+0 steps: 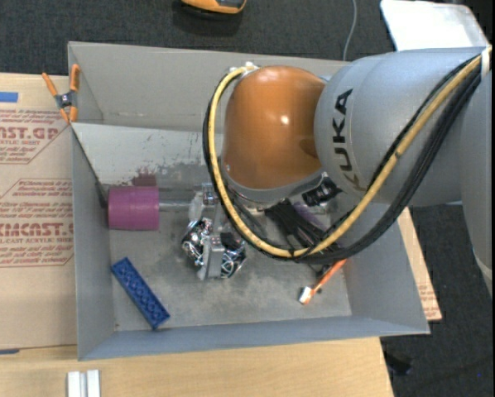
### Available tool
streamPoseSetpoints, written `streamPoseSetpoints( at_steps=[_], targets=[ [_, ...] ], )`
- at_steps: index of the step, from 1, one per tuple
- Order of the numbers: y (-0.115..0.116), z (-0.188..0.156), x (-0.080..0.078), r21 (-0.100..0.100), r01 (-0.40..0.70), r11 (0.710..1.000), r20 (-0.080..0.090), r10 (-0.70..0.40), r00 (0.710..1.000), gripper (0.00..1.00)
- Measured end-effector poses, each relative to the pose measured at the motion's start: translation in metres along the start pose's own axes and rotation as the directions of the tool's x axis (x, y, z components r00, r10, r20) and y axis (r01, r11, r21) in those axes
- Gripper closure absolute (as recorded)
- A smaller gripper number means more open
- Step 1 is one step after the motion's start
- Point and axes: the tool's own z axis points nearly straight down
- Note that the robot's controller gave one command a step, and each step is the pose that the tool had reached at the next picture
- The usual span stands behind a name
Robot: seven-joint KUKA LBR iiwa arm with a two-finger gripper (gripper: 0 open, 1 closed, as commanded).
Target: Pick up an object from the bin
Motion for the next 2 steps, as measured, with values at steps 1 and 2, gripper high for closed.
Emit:
streamPoseSetpoints(
  at_steps=[1, 2],
  targets=[
    [-0.015, 0.020, 0.000, 0.001, 0.094, 0.996, 0.002, -0.094, 0.996, 0.00],
    [-0.012, 0.031, -0.035, -0.003, -0.087, 0.996, 0.003, 0.087, 0.996, 0.00]
  ],
)
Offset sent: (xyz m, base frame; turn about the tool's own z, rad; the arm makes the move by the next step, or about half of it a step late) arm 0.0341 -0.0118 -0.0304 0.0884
